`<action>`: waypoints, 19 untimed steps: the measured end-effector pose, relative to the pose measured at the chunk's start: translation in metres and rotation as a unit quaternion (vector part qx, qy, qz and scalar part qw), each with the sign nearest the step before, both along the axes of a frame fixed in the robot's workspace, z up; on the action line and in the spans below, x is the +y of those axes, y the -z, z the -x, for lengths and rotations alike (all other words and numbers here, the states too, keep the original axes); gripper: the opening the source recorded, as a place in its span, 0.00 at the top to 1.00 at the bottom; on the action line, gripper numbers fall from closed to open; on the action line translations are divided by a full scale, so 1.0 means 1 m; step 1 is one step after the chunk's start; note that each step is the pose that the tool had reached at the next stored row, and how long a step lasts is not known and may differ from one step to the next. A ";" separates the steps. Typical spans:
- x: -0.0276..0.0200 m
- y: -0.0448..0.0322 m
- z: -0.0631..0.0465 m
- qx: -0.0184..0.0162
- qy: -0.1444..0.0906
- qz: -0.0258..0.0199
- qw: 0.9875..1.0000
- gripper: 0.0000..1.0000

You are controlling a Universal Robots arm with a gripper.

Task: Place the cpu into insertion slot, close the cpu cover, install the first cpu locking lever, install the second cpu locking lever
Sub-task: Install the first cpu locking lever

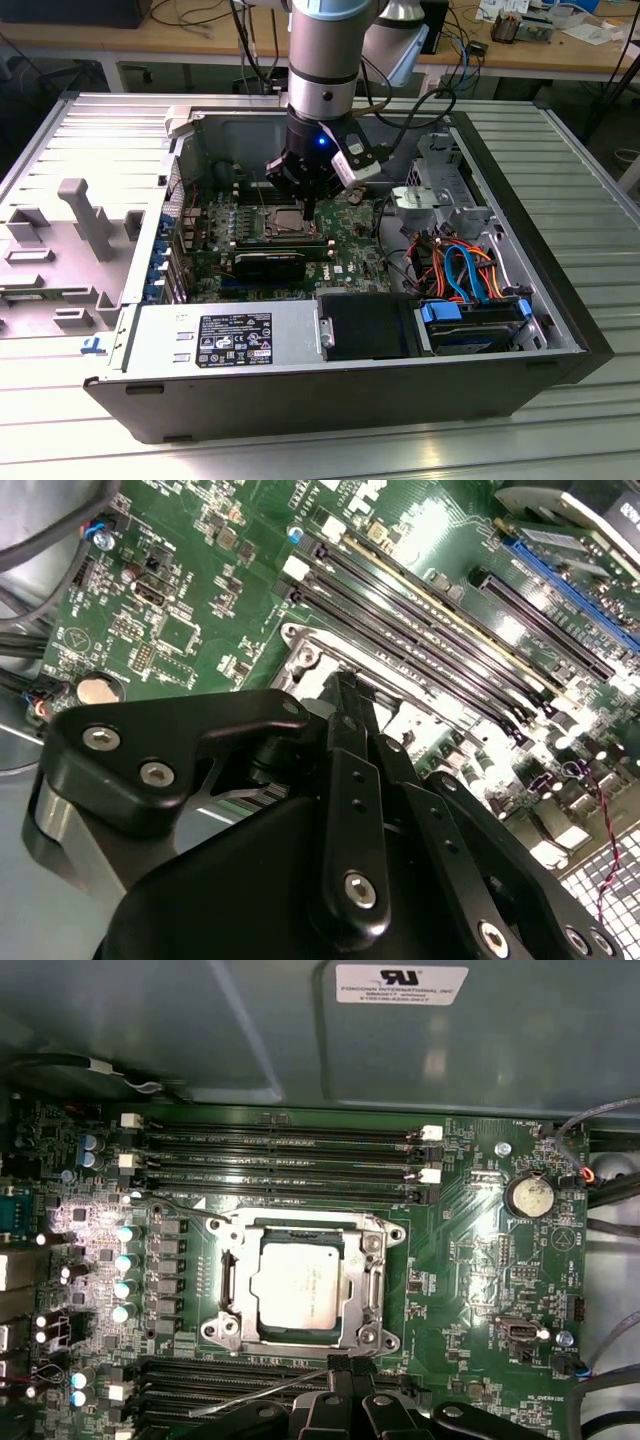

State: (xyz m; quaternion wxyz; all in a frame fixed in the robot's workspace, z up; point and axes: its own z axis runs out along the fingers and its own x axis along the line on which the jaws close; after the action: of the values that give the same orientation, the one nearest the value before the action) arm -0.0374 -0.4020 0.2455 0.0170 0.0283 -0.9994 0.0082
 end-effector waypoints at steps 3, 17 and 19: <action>0.0003 -0.0001 0.007 0.000 0.000 0.000 1.000 0.89; 0.0055 -0.0095 0.032 -0.002 0.000 0.000 1.000 0.89; 0.0055 -0.0128 0.032 -0.002 0.000 0.000 1.000 0.89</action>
State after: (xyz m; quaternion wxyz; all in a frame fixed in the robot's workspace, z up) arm -0.0697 -0.3965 0.2583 0.0150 0.0284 -0.9995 0.0080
